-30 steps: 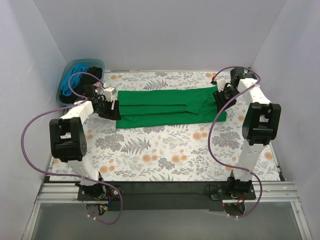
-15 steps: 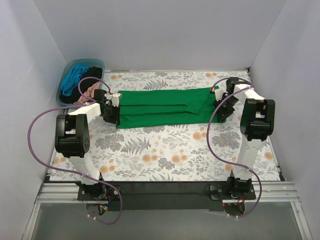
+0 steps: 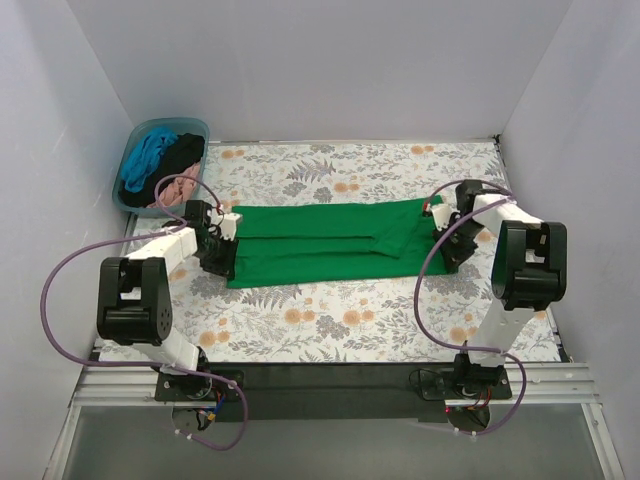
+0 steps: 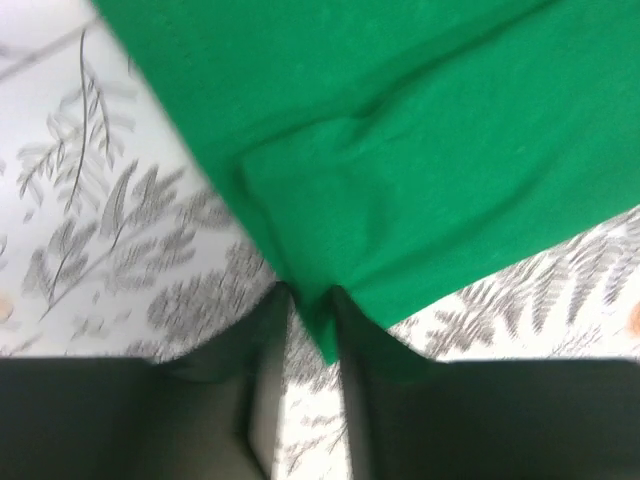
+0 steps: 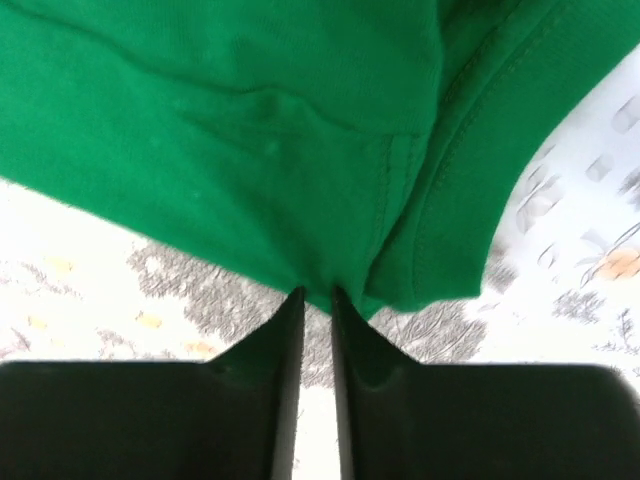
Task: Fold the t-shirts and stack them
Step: Fold the tshirt
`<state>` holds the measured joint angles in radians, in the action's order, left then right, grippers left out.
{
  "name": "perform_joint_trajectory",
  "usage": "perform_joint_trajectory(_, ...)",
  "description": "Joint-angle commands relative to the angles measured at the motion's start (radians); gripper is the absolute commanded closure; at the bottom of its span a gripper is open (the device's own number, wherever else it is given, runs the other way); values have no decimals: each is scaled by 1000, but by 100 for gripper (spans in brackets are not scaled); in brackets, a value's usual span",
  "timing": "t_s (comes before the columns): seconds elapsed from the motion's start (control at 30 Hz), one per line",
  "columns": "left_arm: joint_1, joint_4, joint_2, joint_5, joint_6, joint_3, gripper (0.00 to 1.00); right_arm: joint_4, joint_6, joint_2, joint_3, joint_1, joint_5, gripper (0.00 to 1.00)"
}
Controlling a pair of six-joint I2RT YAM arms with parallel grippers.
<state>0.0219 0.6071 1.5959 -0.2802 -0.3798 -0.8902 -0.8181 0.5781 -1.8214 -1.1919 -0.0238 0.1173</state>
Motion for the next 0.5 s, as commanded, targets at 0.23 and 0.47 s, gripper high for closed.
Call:
perform_joint_trajectory(0.23, 6, 99, -149, -174, -10, -162, 53, -156, -108, 129, -245, 50, 336, 63)
perform_joint_trajectory(0.47, 18, 86, -109, -232, -48, -200, 53, -106, -216, 16, -187, 171, 458, 66)
